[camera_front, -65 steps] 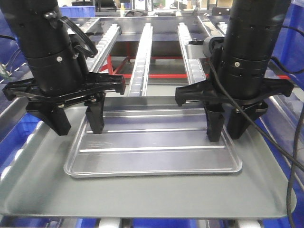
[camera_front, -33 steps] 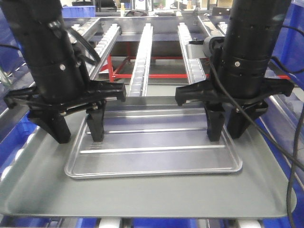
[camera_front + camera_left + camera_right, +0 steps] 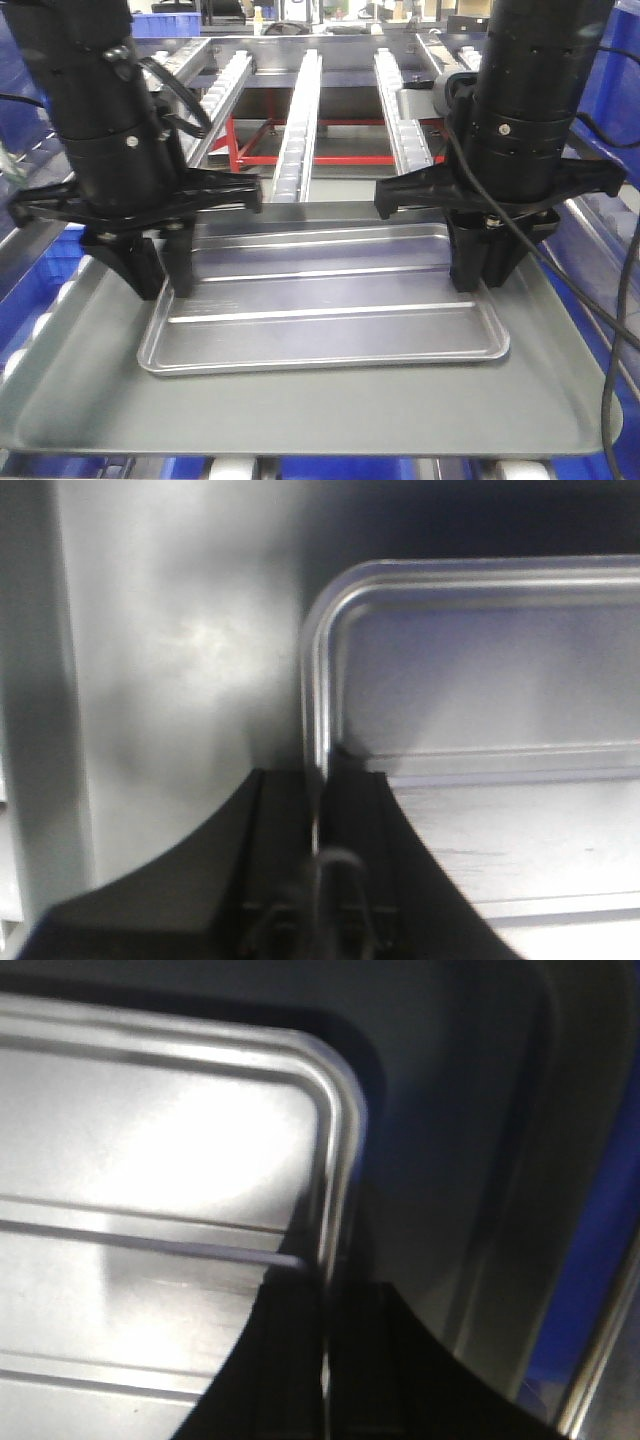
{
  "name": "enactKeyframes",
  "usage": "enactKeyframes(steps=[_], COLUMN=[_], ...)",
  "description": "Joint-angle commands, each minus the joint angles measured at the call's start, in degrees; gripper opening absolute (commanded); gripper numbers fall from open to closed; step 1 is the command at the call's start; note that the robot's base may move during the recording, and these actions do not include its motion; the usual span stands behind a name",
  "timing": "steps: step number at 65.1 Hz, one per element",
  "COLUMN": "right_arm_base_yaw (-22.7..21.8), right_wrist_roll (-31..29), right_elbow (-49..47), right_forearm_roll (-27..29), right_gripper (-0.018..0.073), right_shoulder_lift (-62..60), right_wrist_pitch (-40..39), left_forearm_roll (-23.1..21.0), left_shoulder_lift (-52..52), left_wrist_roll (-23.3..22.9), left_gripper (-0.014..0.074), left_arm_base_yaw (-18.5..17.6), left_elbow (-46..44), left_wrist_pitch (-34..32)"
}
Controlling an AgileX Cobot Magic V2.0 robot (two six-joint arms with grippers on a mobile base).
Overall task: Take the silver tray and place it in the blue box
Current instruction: 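Close both grippers on the silver tray's rims, then lift the silver tray up off the grey tray with both grippers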
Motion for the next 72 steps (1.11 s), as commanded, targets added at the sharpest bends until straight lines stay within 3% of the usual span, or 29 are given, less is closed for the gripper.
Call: enactKeyframes(steps=[1, 22, 33, 46, 72], right_arm_base_yaw=[-0.08, -0.08, -0.08, 0.25, 7.93], right_wrist_roll=[-0.63, -0.63, -0.63, -0.53, 2.54], right_elbow=[-1.18, -1.36, -1.36, -1.36, -1.36], right_forearm_roll=[-0.53, -0.45, -0.45, -0.45, -1.11], right_gripper=[0.0056, 0.0056, 0.0056, 0.0056, 0.0056], right_shoulder_lift=[-2.06, -8.1, -15.13, -21.76, -32.41], right_wrist_pitch=[-1.97, 1.61, 4.03, 8.21, 13.78], left_forearm_roll=[-0.01, 0.46, 6.5, 7.79, 9.62], left_shoulder_lift=[-1.01, -7.03, -11.72, -17.1, -27.45], left_wrist_roll=[-0.33, -0.33, -2.16, -3.1, -4.68], left_gripper=[-0.0097, -0.0096, -0.0096, -0.0096, -0.0096], left_arm_base_yaw=[-0.22, -0.34, -2.67, -5.73, -11.83], left_elbow=[-0.71, -4.41, -9.67, -11.6, -11.69], left_wrist_pitch=[-2.22, 2.56, 10.2, 13.05, 21.54])
